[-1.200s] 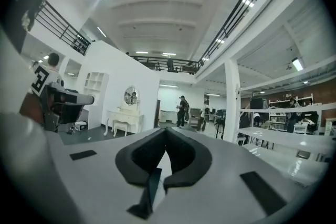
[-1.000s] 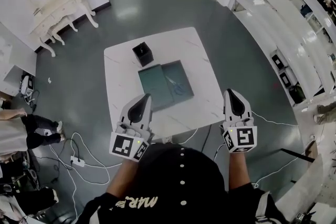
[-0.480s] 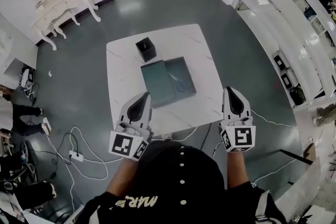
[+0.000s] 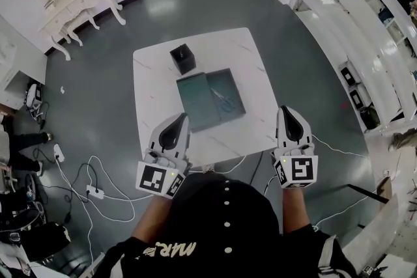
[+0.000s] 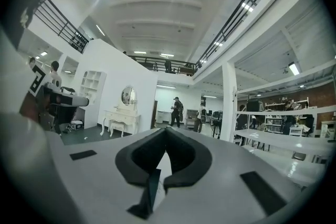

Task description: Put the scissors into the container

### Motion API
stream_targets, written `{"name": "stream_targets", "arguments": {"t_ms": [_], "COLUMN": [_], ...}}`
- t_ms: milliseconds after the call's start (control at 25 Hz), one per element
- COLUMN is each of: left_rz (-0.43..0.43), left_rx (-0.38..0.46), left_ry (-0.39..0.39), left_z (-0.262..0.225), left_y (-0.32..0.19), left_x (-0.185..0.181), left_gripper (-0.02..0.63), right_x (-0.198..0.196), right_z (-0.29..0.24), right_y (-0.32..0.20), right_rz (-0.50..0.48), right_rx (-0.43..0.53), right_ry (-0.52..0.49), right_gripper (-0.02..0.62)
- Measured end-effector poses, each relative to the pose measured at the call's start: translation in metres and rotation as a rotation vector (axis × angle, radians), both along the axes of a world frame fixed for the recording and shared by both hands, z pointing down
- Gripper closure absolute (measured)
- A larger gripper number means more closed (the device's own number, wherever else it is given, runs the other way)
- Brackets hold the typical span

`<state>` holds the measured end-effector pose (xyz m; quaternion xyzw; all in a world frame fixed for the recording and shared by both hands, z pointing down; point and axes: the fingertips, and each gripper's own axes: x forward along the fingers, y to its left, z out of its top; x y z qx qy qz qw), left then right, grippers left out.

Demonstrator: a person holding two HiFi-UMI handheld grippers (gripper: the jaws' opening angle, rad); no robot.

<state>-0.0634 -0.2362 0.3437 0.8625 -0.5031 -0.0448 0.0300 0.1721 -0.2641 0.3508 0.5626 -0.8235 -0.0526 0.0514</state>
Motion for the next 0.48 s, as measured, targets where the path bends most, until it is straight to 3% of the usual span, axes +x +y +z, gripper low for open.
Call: {"name": "stream_targets", "arguments": {"t_ms": [480], "left_rz": [0.021], "left_rx": [0.002], "left_ry": [0.000], "left_z": [0.000], "left_y": [-0.001], "left_x": [0.002], "left_gripper": [0.580], "right_x": [-0.012], "right_z": [0.000], "right_y": [0.002], "right_rz": [-0.024], "right_rx": [0.013], "right_ry": [0.002], "right_gripper": [0.581]}}
